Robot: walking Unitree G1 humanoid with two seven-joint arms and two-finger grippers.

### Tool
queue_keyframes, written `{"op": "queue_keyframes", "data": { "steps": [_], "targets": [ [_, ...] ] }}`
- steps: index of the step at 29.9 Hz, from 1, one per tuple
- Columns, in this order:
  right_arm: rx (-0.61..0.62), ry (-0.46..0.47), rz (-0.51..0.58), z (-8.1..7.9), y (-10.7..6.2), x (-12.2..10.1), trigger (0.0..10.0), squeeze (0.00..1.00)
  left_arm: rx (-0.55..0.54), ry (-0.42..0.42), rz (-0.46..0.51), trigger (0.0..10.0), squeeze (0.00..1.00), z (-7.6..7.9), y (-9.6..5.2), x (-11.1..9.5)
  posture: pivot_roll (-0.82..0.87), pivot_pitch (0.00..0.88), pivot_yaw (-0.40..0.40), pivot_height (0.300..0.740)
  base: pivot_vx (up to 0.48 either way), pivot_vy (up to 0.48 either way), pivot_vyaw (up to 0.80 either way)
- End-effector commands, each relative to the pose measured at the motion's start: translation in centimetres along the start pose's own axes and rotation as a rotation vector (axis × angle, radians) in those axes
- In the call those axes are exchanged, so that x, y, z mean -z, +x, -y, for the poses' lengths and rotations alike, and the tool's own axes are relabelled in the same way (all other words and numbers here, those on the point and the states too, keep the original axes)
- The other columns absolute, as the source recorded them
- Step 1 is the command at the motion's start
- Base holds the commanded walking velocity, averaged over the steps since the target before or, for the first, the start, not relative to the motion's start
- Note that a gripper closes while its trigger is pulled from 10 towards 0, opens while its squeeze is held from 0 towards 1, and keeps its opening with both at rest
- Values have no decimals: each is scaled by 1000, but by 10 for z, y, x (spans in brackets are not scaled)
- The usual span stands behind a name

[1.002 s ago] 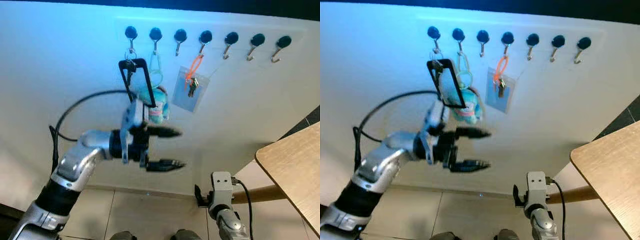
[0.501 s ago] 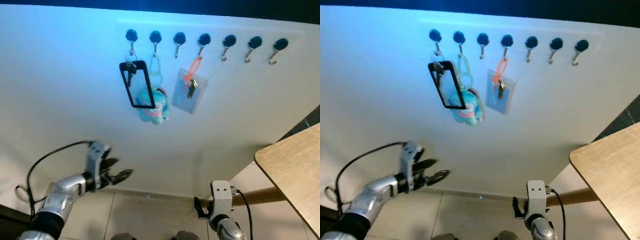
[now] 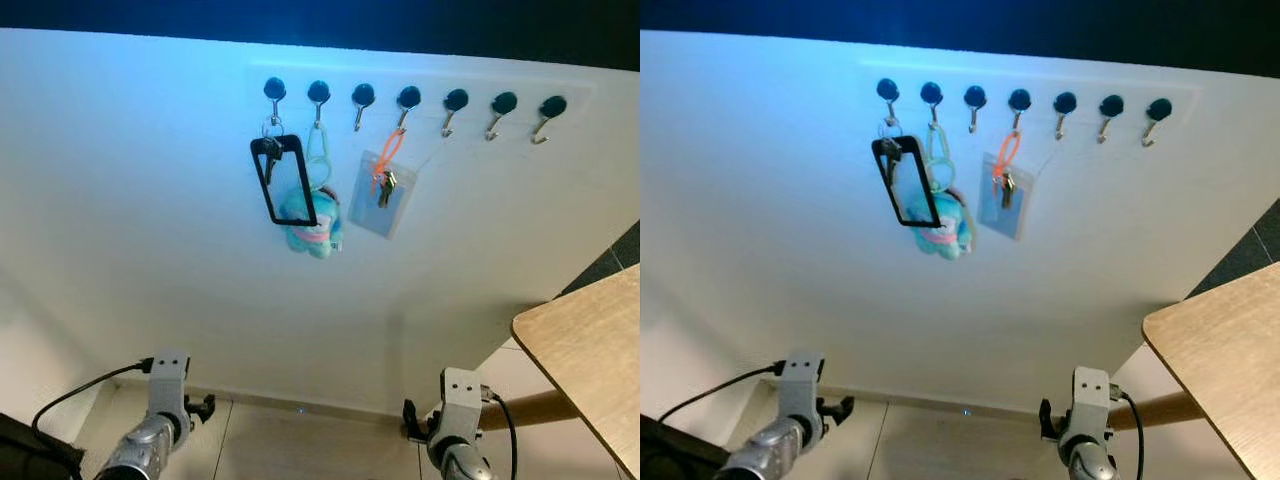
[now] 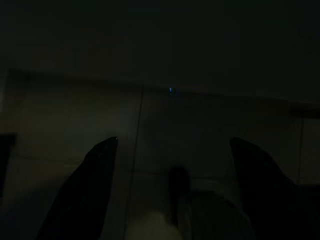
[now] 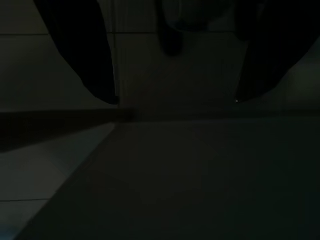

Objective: Hang keys on a hook

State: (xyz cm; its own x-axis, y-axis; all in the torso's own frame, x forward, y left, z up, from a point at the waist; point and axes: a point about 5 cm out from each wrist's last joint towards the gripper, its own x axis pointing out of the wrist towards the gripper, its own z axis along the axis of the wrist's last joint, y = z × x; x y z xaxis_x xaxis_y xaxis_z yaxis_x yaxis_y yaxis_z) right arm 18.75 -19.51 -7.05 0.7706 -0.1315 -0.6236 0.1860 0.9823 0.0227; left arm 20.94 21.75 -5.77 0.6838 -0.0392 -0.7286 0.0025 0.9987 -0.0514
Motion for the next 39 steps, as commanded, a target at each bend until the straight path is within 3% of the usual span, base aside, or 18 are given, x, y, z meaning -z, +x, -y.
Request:
{"op": "queue_keyframes", "data": {
  "steps": [1,4,7,10,16,23,32,39],
  "targets": [
    [5,-8,-24,2,-2,5,10000,0,12,1,3,10000,0,7,2,2,42,0,10,740,0,0,0],
    [5,-32,-22,0,-1,4,10000,0,11,-5,14,10000,0,13,4,2,45,0,9,740,0,0,0],
    [14,-87,-24,-1,-1,5,10000,0,14,-64,38,10000,0,16,5,1,49,0,9,740,0,0,0],
    [24,-116,-47,-1,-3,10,10000,0,11,-40,52,10000,0,16,5,-2,49,0,9,740,0,0,0],
    [-21,-49,-85,-2,-6,18,10000,0,6,18,34,10000,0,16,6,0,49,0,7,740,0,0,0],
    [-29,-41,-110,-4,-7,22,10000,0,19,84,31,10000,0,17,6,1,41,0,17,740,0,0,0],
    [-18,16,-124,-5,-9,27,10000,0,44,80,54,10000,0,22,8,-7,45,0,11,740,0,0,0],
    [-27,-36,-126,-6,-9,26,10000,0,38,72,-7,10000,0,21,7,5,39,7,20,740,0,0,0]
  ]
}}
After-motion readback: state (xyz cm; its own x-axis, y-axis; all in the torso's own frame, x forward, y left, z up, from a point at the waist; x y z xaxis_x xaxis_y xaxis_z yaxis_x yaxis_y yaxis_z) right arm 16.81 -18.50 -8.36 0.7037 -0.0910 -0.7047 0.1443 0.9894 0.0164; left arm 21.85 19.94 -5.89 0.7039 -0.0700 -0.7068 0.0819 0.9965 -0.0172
